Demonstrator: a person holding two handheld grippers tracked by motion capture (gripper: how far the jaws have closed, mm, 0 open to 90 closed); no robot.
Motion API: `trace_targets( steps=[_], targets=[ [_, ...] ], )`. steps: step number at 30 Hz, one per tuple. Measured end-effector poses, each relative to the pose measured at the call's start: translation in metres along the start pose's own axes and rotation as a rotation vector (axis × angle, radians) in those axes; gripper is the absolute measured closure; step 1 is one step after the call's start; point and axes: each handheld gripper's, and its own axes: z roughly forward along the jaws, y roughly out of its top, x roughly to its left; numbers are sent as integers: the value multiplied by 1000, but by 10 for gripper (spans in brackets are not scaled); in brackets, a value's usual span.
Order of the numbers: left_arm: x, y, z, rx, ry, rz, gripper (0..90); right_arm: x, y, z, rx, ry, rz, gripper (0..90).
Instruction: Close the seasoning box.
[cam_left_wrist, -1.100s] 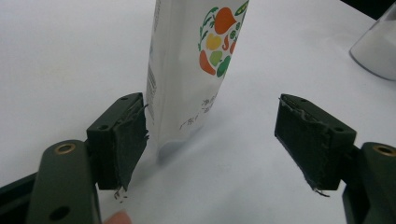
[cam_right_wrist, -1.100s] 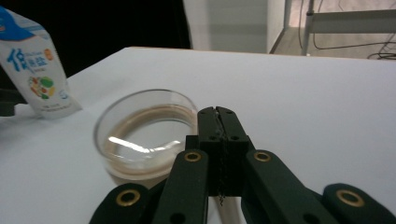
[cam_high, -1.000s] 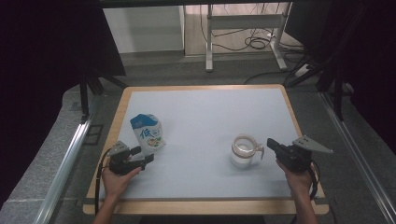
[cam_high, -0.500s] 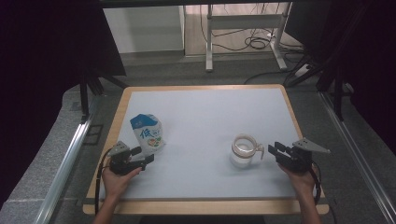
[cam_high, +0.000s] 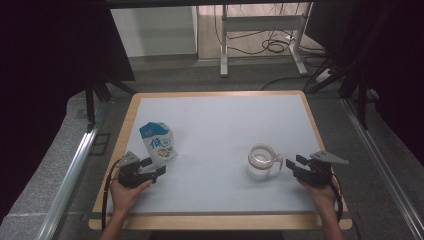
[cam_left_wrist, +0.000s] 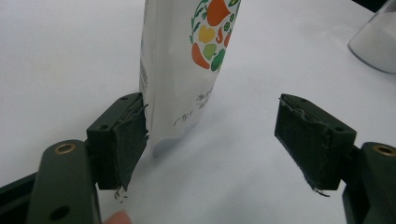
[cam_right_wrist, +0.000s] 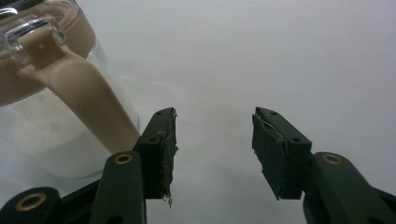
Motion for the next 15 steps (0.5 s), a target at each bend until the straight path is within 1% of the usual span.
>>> trace_targets(
  steps=[9, 15],
  targets=[
    [0, 0, -1, -4, -2, -3, 251, 0, 0, -1, -12, -4, 5, 496],
    [2, 1, -2, -15, -3, -16, 251, -2, -1, 0, -13, -3, 4, 483]
  ],
)
